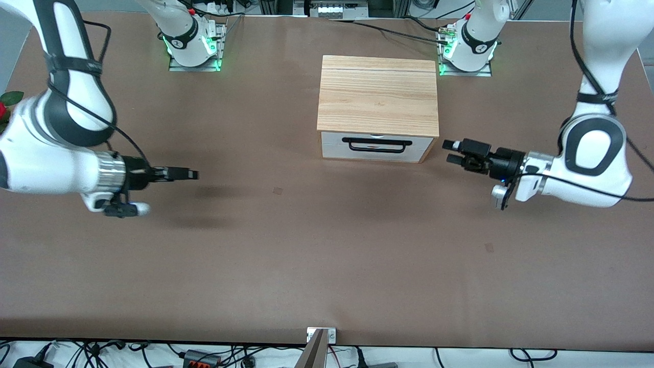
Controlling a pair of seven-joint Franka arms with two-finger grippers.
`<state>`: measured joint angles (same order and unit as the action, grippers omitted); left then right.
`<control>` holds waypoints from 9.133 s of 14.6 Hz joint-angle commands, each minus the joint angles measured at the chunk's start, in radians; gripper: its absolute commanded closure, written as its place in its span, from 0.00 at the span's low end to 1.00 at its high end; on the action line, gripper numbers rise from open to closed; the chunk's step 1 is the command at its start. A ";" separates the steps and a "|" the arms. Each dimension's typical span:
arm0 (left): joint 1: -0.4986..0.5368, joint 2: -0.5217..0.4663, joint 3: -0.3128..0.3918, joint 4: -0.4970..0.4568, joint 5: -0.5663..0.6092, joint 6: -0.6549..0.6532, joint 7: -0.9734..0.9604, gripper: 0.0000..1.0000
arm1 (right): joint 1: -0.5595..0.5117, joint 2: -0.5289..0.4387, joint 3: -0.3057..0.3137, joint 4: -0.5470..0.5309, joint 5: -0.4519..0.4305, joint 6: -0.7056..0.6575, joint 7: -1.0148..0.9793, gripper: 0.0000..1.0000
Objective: Pull top drawer with both arms simultaneously
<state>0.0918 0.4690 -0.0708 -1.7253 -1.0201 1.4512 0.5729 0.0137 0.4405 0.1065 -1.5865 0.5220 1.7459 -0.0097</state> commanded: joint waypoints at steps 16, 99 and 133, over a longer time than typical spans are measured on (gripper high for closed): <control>-0.072 0.125 -0.086 -0.347 -0.466 0.169 0.507 0.00 | 0.262 0.048 0.016 -0.235 0.706 0.428 -0.494 0.00; 0.002 0.293 -0.047 -0.003 -0.454 0.103 0.260 0.99 | 0.500 0.429 -0.051 0.010 1.420 0.198 -1.141 1.00; 0.008 0.318 -0.047 0.053 -0.465 0.110 0.254 0.99 | 0.505 0.431 -0.051 0.023 1.458 0.230 -1.139 1.00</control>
<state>0.0483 0.7920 -0.1361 -1.7480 -1.4486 1.5915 0.9063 0.5303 0.8854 0.0655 -1.5335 1.9847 2.0022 -1.1450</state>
